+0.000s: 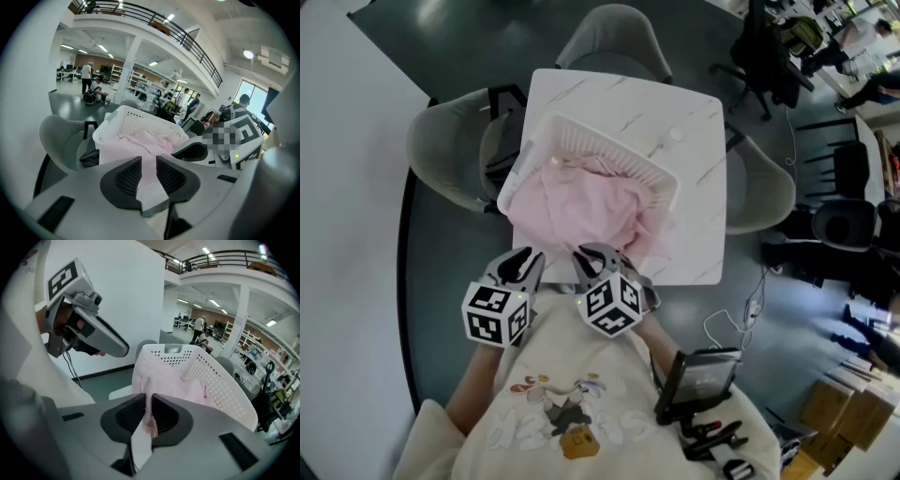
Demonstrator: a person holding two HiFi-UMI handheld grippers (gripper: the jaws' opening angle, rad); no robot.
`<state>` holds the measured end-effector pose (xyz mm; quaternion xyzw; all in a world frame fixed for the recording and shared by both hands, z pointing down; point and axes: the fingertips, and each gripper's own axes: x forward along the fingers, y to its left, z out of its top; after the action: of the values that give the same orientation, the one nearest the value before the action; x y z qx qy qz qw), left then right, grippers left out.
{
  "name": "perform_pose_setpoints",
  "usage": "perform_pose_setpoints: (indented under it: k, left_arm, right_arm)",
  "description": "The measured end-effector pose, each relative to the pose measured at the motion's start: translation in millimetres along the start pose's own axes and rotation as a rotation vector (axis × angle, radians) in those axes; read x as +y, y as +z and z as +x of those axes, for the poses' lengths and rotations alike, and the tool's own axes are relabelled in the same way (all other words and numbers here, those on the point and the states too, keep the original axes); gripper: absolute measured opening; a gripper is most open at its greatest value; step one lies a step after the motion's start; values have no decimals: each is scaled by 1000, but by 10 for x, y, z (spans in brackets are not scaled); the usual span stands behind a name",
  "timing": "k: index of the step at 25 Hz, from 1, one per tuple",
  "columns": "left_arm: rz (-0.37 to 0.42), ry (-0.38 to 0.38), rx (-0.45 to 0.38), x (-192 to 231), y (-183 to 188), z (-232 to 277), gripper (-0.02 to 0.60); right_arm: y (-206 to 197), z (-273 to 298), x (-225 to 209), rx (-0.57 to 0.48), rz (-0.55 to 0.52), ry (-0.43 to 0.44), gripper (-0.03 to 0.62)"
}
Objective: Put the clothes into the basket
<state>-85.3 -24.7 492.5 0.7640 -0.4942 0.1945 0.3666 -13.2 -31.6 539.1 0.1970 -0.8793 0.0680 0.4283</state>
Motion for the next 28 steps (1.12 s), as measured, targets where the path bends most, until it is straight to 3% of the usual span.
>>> perform_pose_setpoints:
  k: [5, 10, 14, 21, 28]
  left_arm:
    - [-3, -11, 4, -38, 5, 29, 98]
    - [13, -33, 5, -136, 14, 61, 98]
    - [13, -34, 4, -143, 13, 54, 98]
    - [1, -27, -4, -125, 33, 37, 98]
    - [-2, -23, -11, -101, 72, 51, 98]
  right_arm:
    - [120, -69, -33, -57, 92, 45, 23]
    - [339, -187, -195, -151, 273, 114, 21]
    - [596, -336, -364, -223, 292, 123, 21]
    - [1106, -662, -751, -383, 364, 110, 20]
    - [1189, -658, -1235, -398, 317, -17, 20]
